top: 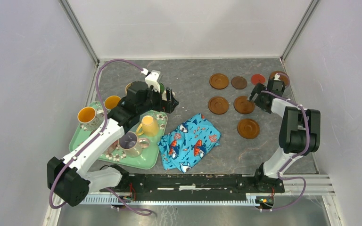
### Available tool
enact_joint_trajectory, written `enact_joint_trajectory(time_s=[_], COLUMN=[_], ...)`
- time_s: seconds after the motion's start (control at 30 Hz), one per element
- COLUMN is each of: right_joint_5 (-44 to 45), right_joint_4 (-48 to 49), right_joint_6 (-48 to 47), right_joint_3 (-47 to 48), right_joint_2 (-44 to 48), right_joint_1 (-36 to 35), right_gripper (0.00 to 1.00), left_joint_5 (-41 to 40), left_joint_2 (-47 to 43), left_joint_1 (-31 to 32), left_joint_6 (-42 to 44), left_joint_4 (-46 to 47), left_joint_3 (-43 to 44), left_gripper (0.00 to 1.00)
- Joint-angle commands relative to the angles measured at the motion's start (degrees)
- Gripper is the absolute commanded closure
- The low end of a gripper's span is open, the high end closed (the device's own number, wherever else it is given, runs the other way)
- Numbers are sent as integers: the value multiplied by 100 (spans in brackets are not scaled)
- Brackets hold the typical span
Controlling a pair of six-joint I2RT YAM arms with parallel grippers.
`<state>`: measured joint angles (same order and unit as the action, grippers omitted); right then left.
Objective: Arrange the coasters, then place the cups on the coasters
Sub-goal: Move the coaster to the corner of the board.
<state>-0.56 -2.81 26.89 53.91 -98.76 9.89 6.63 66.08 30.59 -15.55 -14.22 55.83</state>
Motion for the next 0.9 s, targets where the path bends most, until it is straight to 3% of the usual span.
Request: enact_joint_trajectory(time_s=[0.0, 0.87], right_joint_5=[-161, -312], right_joint_4=[428, 469], right_joint_6=[-14, 125], right_joint_3=[-17, 167], right_joint_2=[186, -132], right_joint_1=[-154, -656], right_gripper=[2, 2], left_joint_5=[105, 89], left_joint_2=[-105, -97], left_joint_1=[-25, -23], left_joint_6=[34, 36], left_joint_4=[146, 147], left_joint_3=[59, 50], left_gripper=[0, 0])
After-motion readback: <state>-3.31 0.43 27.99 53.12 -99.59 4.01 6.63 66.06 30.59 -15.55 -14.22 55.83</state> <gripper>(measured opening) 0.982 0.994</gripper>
